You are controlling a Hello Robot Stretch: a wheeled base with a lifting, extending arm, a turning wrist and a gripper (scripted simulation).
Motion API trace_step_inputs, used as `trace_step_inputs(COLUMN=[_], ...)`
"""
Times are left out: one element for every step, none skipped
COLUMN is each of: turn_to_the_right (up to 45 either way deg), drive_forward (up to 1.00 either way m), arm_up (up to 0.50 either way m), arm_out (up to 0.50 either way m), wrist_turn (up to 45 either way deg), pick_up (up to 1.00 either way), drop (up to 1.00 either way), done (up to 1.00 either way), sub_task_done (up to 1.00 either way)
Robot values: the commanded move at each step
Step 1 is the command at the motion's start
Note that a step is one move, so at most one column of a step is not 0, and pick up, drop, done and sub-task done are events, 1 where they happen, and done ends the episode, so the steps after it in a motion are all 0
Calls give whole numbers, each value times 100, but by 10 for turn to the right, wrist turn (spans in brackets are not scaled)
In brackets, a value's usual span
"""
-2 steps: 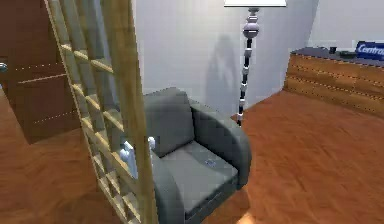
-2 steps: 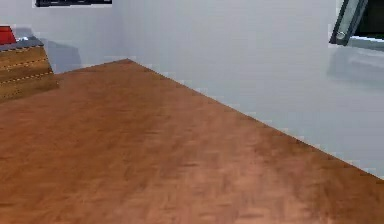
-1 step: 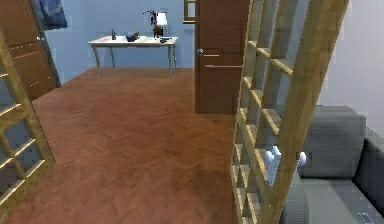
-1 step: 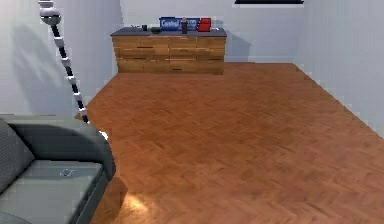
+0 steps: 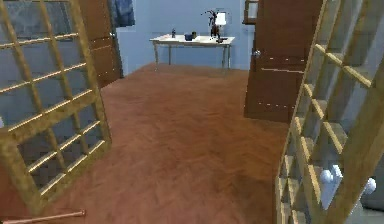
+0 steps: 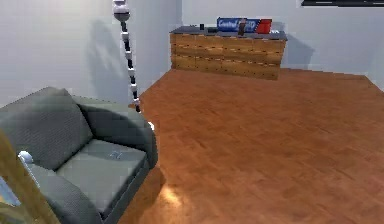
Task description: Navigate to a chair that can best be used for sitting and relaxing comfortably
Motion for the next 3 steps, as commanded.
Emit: trace_step_inputs(turn_to_the_right=[0, 30, 450], drive_forward=[30, 0, 0], arm_up=[0, 0, 0], arm_out=[0, 0, 0], wrist_turn=[0, 0, 0], pick_up=[0, 0, 0], drop=[0, 0, 0], done=[0, 0, 0], sub_task_done=[0, 0, 0])
